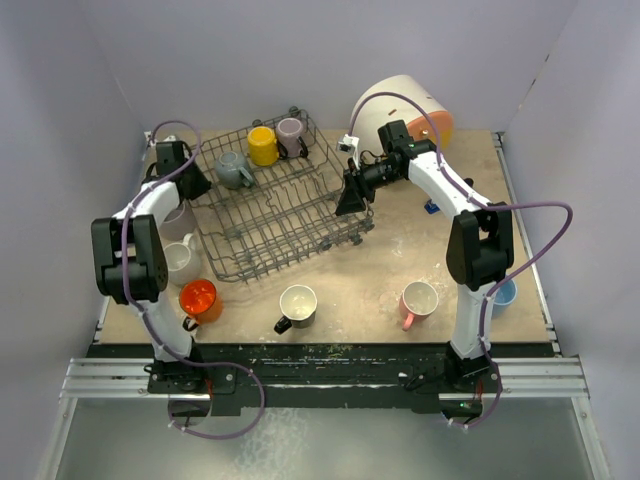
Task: Load the cups into the dish rack
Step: Turn the cup upside down in the dish rack.
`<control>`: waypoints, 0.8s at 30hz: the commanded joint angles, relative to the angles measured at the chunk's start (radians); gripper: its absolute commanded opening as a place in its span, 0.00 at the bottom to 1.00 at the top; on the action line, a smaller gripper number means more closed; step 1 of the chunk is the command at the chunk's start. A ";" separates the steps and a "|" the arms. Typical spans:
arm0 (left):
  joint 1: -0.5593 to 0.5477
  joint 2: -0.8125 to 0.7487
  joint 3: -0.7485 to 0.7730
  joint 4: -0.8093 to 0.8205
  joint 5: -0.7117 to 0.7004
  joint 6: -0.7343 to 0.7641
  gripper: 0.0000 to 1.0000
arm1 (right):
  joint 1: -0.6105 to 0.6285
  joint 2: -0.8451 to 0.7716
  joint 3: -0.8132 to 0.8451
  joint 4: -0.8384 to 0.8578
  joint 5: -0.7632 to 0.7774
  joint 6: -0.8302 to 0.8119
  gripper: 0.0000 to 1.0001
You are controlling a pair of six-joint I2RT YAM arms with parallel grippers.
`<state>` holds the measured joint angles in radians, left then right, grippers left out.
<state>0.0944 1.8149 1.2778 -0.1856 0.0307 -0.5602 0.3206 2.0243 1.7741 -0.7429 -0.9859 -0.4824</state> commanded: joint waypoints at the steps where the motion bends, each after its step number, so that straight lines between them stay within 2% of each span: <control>1: 0.004 0.091 0.091 0.005 0.094 0.019 0.27 | 0.003 -0.025 0.020 -0.010 -0.013 -0.013 0.52; 14: -0.004 0.309 0.305 0.017 0.260 -0.045 0.28 | 0.003 -0.021 0.022 -0.008 -0.013 -0.009 0.52; 24: -0.016 0.398 0.399 0.003 0.276 -0.093 0.28 | 0.003 -0.017 0.027 -0.010 -0.012 -0.009 0.52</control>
<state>0.0963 2.1933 1.5967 -0.2375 0.2600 -0.6140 0.3206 2.0243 1.7741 -0.7437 -0.9859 -0.4820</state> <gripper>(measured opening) 0.279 0.514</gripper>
